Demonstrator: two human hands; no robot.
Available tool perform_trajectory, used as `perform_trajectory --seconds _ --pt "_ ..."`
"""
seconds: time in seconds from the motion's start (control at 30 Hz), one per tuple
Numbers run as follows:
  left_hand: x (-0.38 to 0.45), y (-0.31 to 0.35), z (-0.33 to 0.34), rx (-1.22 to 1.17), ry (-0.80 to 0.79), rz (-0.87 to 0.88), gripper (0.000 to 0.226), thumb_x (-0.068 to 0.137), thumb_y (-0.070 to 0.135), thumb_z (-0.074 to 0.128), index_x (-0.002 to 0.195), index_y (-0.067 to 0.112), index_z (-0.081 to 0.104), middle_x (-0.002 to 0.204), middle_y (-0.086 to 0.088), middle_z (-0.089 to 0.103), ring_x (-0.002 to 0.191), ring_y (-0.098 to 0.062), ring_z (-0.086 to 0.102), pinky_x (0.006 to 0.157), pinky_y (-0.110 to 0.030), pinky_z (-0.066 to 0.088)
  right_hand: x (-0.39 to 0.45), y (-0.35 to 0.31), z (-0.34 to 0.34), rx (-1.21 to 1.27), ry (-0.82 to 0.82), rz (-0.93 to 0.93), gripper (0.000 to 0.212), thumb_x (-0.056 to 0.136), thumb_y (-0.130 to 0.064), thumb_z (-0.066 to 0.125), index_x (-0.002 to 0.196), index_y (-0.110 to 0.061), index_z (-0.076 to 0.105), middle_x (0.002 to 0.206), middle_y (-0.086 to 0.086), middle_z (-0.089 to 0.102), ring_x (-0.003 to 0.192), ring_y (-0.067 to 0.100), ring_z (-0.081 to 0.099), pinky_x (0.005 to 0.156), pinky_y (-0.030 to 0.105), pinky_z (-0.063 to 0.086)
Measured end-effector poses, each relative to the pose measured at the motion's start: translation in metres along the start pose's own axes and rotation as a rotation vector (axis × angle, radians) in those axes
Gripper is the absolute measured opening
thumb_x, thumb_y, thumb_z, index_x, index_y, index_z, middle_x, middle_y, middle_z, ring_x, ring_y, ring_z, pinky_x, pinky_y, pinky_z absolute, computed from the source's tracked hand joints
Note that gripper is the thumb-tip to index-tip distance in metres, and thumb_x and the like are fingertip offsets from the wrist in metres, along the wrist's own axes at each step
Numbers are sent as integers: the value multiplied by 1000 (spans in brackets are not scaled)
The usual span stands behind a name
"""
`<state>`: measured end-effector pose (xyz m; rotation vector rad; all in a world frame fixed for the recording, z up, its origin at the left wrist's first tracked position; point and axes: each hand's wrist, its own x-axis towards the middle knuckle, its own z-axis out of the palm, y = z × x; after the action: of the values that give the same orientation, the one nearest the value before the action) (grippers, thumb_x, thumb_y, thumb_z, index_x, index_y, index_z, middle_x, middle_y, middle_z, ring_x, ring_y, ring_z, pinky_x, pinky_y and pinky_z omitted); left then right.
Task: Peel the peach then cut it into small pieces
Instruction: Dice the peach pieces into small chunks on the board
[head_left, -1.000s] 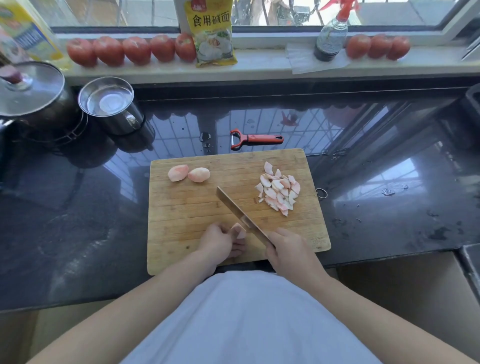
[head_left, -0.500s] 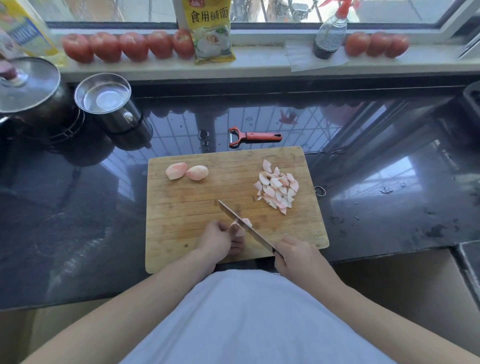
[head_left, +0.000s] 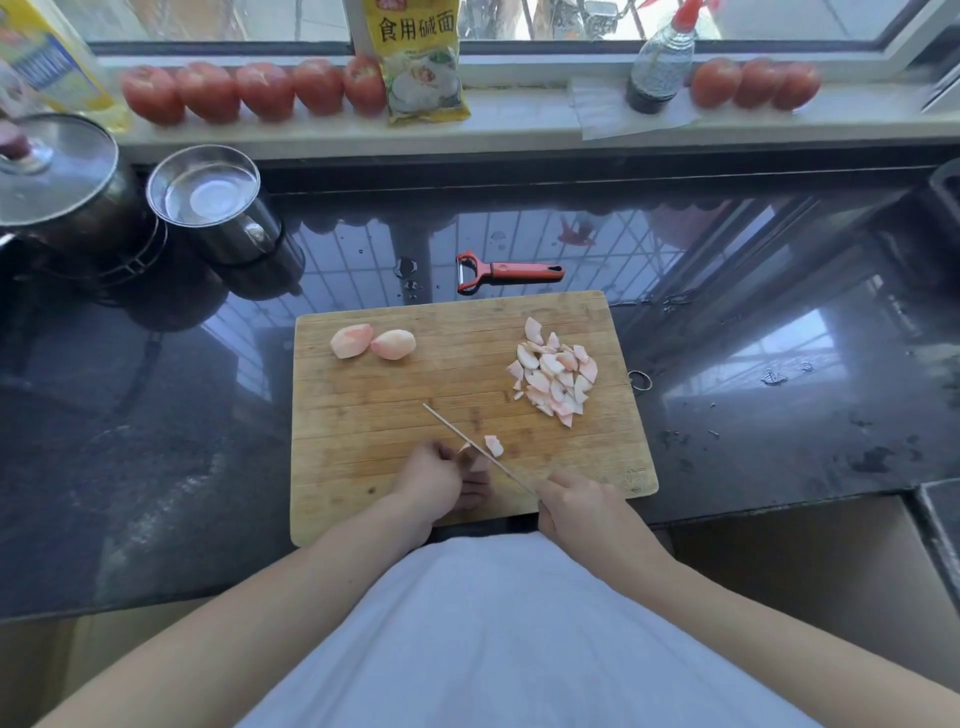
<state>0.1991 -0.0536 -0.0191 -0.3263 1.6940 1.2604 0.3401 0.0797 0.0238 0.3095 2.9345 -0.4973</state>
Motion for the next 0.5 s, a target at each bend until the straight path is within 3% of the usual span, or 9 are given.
perform_trajectory --seconds 0.1,0.17,0.23,0.3,0.4,0.5 --pt "-2 2 0 7 -24 -1 30 102 21 66 122 0 58 95 -16 79 83 -27 79 74 -38 66 18 -10 7 16 16 40 29 55 4 83 60 -12 58 61 -6 28 38 24 28 37 22 13" --pt "-4 2 1 9 -30 4 32 102 22 67 123 0 60 98 -18 79 86 -30 79 72 -37 66 30 -18 14 -7 0 78 10 78 -2 67 85 -9 69 70 3 48 49 33 50 42 27 27" --pt "-6 2 0 34 -8 3 37 102 25 68 122 -5 60 93 -21 78 82 -32 79 65 -36 65 38 -20 17 12 -30 117 19 93 -8 50 103 -9 67 89 8 59 71 40 63 54 37 40" --pt "-8 1 -1 52 9 13 41 102 27 67 120 -9 57 85 -21 78 74 -32 78 62 -37 65 35 -19 14 98 -13 120 17 95 -9 50 98 -8 66 87 6 56 76 39 62 58 39 44" --pt "-14 1 0 25 1 30 35 103 22 66 119 -6 51 87 -18 79 73 -28 78 60 -35 63 18 -10 5 182 83 93 11 90 -7 58 87 -10 67 73 -6 42 63 30 56 52 33 35" --pt "-14 1 0 30 4 16 29 103 19 64 118 -1 50 85 -17 78 74 -27 79 63 -34 64 1 -1 2 188 86 59 14 85 -8 57 72 -8 60 67 -4 42 56 28 50 45 37 39"
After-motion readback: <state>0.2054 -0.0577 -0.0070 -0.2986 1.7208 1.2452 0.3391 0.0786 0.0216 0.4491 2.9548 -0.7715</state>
